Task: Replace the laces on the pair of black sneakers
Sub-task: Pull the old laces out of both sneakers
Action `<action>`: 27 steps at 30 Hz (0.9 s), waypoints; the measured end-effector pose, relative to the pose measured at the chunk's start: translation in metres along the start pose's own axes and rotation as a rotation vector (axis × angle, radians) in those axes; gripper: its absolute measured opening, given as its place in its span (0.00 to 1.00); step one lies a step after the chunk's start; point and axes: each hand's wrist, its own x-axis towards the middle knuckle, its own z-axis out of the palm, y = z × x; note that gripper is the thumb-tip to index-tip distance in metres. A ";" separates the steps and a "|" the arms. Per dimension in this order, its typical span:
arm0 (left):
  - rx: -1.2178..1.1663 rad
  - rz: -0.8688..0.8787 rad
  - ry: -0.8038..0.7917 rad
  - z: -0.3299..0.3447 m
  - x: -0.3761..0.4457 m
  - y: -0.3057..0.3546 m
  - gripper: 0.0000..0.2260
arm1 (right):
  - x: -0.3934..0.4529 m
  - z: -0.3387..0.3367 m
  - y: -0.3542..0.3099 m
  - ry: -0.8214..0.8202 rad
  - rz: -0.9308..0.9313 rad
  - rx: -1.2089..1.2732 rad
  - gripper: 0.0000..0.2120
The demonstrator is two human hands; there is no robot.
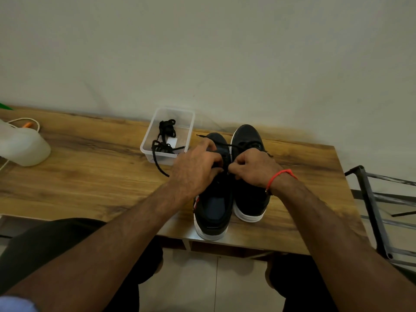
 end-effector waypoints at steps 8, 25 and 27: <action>-0.235 -0.445 0.081 -0.022 0.012 -0.026 0.07 | -0.001 -0.004 0.003 -0.022 -0.014 0.013 0.15; 0.088 0.046 -0.011 -0.003 0.002 -0.003 0.11 | -0.002 -0.005 0.000 -0.039 0.001 0.015 0.15; 0.075 0.019 0.071 -0.004 0.004 -0.004 0.10 | -0.002 -0.006 0.000 -0.036 -0.003 0.009 0.15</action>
